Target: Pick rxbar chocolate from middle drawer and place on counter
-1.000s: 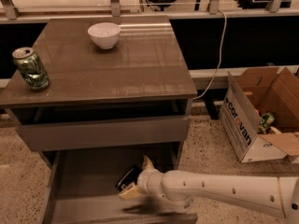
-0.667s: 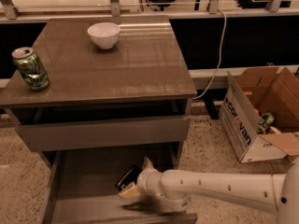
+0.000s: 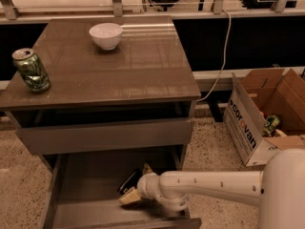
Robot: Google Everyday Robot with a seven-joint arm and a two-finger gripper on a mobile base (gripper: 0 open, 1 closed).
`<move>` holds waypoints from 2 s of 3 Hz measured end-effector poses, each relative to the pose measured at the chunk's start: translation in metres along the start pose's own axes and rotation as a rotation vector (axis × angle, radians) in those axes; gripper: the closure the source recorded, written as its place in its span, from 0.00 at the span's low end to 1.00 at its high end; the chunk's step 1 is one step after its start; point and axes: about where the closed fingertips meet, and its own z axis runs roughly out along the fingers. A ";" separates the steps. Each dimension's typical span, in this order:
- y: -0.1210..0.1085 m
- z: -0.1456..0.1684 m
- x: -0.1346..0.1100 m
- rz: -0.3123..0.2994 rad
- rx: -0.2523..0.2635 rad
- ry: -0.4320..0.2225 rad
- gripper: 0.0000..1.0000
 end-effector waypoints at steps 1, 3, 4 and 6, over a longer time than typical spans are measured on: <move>0.001 0.016 0.008 -0.009 0.009 0.029 0.00; -0.002 0.032 0.011 -0.003 0.006 0.021 0.39; -0.002 0.031 0.010 -0.003 0.006 0.020 0.62; -0.002 0.027 0.005 -0.003 0.006 0.020 1.00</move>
Offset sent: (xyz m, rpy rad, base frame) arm 0.0180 0.0117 -0.0365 -0.0395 -0.0012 -0.0143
